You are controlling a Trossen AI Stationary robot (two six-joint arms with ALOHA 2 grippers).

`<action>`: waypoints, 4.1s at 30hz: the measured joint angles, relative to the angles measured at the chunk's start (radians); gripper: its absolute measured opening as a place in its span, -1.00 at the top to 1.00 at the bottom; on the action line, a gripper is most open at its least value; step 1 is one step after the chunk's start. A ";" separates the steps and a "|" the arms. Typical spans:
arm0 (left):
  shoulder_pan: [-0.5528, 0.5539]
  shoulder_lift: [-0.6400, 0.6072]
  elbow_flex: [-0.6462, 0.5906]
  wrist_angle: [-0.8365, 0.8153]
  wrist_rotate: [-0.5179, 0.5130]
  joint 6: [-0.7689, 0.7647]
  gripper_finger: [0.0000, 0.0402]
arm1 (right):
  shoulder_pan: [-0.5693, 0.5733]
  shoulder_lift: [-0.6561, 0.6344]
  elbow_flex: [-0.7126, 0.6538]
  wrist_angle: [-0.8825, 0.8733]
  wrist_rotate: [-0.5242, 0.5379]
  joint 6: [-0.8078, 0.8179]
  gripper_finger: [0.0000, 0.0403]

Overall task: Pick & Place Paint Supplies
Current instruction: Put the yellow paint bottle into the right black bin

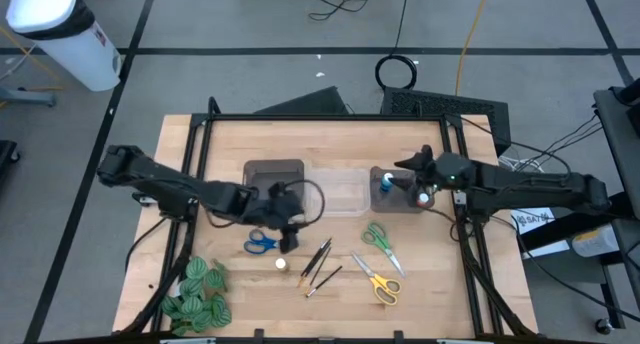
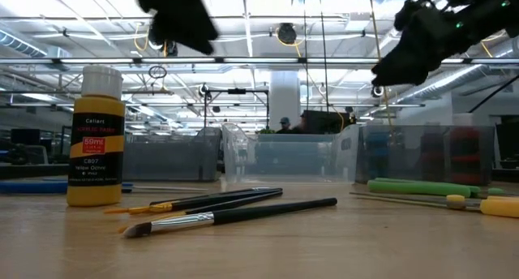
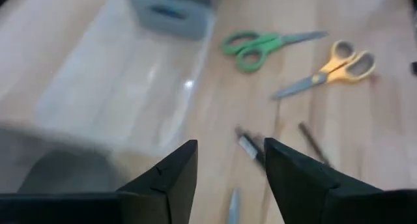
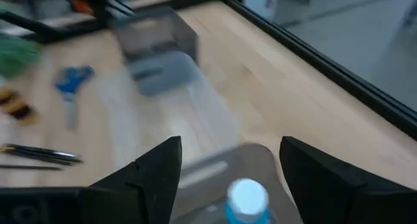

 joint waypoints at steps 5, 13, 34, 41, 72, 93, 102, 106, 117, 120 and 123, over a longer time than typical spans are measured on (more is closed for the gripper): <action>-0.147 -0.049 -0.030 -0.142 -0.184 -0.166 0.16 | 0.067 -0.059 0.000 0.007 0.000 -0.028 -0.20; -0.353 -0.052 -0.151 -0.207 -0.185 -0.459 0.26 | 0.178 -0.069 0.000 0.105 -0.001 -0.049 -0.20; -0.496 0.026 -0.468 0.263 -0.246 -0.621 -0.30 | 0.375 -0.048 0.002 0.228 0.006 -0.084 -0.20; -0.476 0.108 -0.468 0.499 -0.262 -0.357 -0.63 | 0.375 -0.023 0.002 0.232 0.007 -0.072 -0.20; -0.427 0.353 -0.468 0.755 -0.317 -0.229 -0.43 | 0.375 -0.011 0.002 0.237 0.007 -0.079 -0.20; -0.236 0.236 -0.311 0.781 -0.247 0.164 0.36 | 0.375 0.037 0.002 0.297 0.003 -0.073 -0.20; -0.045 0.264 -0.123 0.773 -0.040 0.366 0.39 | 0.407 0.202 0.029 0.420 0.003 -0.071 -0.20; 0.022 0.304 -0.073 0.753 0.037 0.346 0.38 | 0.447 0.316 0.111 0.423 0.008 -0.072 -0.20; 0.050 0.457 0.017 0.751 0.171 0.337 0.33 | 0.501 0.660 0.384 0.255 0.133 -0.136 -0.20; 0.049 0.481 0.029 0.749 0.174 0.340 0.33 | 0.501 0.729 0.444 0.212 0.132 -0.125 -0.20; 0.050 0.494 0.038 0.751 0.190 0.340 0.33 | 0.500 0.768 0.482 0.170 0.130 -0.115 -0.20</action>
